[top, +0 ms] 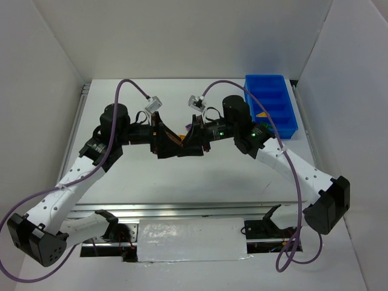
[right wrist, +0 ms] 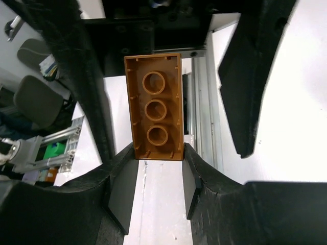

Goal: Sort the legos into containers by color

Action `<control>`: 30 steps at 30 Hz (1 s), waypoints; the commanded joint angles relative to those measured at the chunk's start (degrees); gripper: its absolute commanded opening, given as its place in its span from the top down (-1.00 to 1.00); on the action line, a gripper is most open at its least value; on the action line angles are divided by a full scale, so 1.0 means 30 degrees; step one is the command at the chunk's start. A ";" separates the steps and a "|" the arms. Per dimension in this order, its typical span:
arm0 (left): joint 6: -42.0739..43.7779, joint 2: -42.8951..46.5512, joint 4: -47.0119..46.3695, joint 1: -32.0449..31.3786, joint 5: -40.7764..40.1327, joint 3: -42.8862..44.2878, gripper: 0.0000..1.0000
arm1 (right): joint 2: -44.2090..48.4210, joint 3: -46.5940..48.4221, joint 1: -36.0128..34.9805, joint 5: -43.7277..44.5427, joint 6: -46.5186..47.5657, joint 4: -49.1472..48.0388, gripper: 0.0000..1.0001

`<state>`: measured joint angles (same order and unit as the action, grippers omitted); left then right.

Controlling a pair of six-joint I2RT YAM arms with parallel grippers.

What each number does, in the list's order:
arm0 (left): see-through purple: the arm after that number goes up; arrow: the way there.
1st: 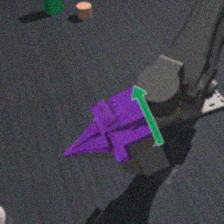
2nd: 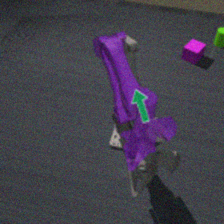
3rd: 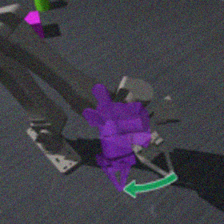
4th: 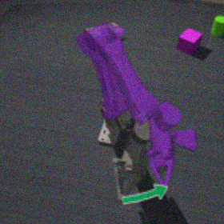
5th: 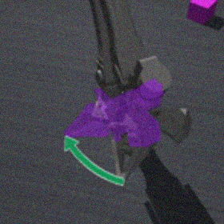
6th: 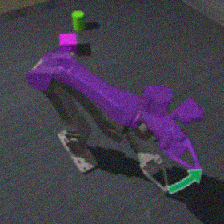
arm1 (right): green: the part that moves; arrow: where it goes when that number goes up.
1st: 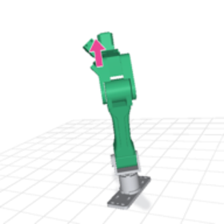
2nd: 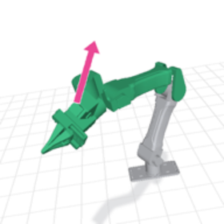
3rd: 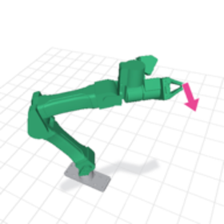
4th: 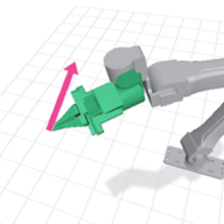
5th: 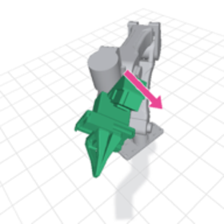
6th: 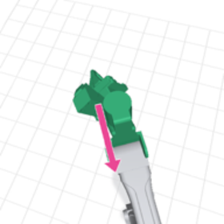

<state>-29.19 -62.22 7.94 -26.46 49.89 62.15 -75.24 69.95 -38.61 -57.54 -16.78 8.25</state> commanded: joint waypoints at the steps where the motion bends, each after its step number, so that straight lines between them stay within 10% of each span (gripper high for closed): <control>1: -0.0670 0.0670 -0.1770 -0.0058 -0.0545 0.0785 -0.99 | -0.0407 0.0911 0.0008 0.1744 0.0173 0.0004 1.00; 13: -0.0318 -0.0239 0.0397 0.0000 -0.3089 0.1256 -0.99 | 0.1263 -0.2867 0.4718 0.2837 -0.5684 -0.6934 1.00; 20: -0.1284 -0.0706 0.0195 0.0323 -0.5731 0.1606 -0.99 | 0.1175 -0.2196 0.5516 0.2272 -0.4699 -0.5364 1.00; 30: 0.1056 0.0345 0.4086 0.0411 -0.9067 0.2195 -0.99 | -0.1164 0.0117 1.1372 1.5451 -0.5568 0.1465 1.00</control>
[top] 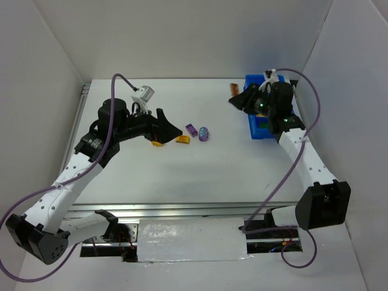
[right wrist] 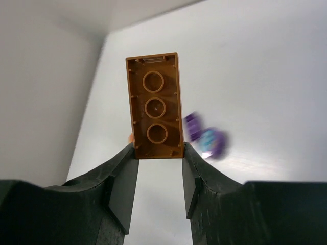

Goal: Sort the legos into containers by color

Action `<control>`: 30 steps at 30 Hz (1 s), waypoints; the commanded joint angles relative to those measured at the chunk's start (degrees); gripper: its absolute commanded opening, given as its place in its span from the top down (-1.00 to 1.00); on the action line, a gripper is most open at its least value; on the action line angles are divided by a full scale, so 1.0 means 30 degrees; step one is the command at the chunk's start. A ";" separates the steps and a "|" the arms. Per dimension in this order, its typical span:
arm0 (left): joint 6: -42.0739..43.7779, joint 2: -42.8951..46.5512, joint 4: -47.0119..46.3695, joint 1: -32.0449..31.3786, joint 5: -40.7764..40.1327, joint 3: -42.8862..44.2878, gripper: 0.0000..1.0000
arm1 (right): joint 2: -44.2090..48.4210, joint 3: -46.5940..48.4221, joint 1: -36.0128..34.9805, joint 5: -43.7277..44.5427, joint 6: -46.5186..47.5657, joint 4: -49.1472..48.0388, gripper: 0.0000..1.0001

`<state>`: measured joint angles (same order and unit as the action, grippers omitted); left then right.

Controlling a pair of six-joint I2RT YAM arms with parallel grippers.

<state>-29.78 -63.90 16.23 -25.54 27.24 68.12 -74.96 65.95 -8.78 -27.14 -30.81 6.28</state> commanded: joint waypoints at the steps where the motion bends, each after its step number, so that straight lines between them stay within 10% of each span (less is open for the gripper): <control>1: 0.1487 0.1054 0.1996 0.0105 -0.1958 -0.0260 -0.99 | -0.1786 0.1656 0.1779 0.6833 -0.1183 0.2269 1.00; 16: 0.3774 0.5655 0.4434 0.0222 -0.6707 -0.4630 -0.99 | -1.2828 1.0967 0.5326 1.2122 -0.4347 0.4320 1.00; 30: 0.3042 0.4601 0.5254 0.0251 -1.0869 -0.4601 -0.99 | -1.5267 1.1179 0.6353 0.9719 -0.7980 0.1041 1.00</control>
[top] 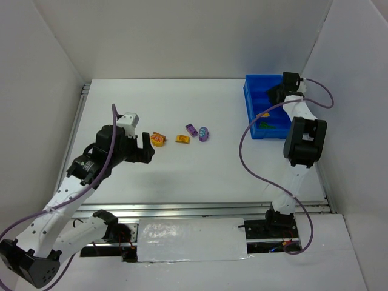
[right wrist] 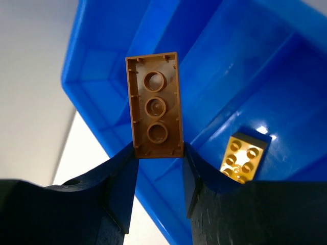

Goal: Sort the legos into containers by color

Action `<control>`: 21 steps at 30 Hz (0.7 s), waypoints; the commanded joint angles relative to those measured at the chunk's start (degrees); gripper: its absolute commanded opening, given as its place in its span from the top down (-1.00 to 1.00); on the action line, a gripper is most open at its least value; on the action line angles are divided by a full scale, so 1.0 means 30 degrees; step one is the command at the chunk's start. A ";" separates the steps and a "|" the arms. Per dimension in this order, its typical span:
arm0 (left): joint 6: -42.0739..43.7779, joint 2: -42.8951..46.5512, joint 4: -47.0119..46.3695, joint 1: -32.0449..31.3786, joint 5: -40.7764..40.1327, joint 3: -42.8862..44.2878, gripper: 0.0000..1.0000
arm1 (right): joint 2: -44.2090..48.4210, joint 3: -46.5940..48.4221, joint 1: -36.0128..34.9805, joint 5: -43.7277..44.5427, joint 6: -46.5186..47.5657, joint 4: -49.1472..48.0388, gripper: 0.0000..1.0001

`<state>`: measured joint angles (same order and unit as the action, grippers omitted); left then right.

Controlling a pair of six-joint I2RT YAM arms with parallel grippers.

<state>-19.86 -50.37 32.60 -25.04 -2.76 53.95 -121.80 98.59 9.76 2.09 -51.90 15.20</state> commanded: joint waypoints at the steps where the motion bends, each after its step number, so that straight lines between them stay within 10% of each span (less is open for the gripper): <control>1: -0.0266 0.0062 -0.0173 0.0084 -0.0894 0.0092 -0.99 | 0.0142 0.0331 0.0233 -0.0225 -0.1097 -0.2019 1.00; 21: -0.0294 -0.0817 -0.0320 0.0084 -0.0982 0.0121 -0.99 | -0.1119 -0.1397 0.0672 -0.1721 -0.4145 -0.5302 0.77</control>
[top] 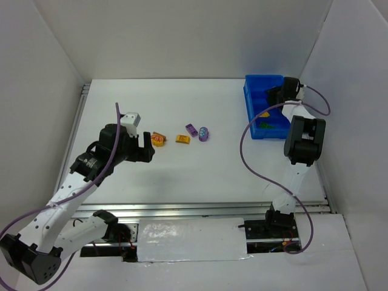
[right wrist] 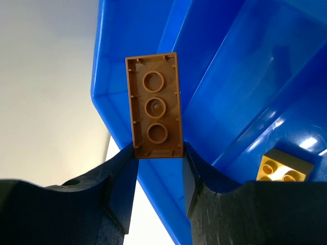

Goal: Sort the legos into containers by color

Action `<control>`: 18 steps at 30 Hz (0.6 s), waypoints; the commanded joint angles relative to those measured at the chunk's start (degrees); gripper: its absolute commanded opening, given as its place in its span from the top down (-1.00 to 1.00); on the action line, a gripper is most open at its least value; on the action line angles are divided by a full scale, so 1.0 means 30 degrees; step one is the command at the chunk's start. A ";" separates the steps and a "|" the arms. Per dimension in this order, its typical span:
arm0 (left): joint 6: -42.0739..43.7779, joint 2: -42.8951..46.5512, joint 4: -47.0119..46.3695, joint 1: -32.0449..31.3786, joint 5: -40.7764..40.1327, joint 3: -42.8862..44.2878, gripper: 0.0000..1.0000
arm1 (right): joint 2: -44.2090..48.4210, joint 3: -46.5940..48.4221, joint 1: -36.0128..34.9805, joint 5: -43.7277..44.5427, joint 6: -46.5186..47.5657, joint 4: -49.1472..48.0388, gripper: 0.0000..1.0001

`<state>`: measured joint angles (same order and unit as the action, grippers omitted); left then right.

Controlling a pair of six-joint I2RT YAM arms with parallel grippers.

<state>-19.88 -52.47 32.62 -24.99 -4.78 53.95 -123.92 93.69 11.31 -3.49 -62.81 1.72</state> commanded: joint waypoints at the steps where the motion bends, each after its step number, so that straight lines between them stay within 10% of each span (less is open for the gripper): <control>1: -0.0288 -0.0176 -0.0356 0.0069 -0.0312 0.0121 -0.99 | -0.0384 0.0090 0.0184 0.0079 -0.0568 -0.1067 0.74; 18: -0.0200 -0.0616 -0.0298 0.0099 -0.0049 0.0121 -0.99 | -0.0384 -0.0556 0.0390 -0.1738 -0.0979 -0.2857 -0.41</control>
<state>-19.86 -54.37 32.62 -24.93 -5.21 53.95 -124.25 91.53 12.05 -7.38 -65.71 -3.97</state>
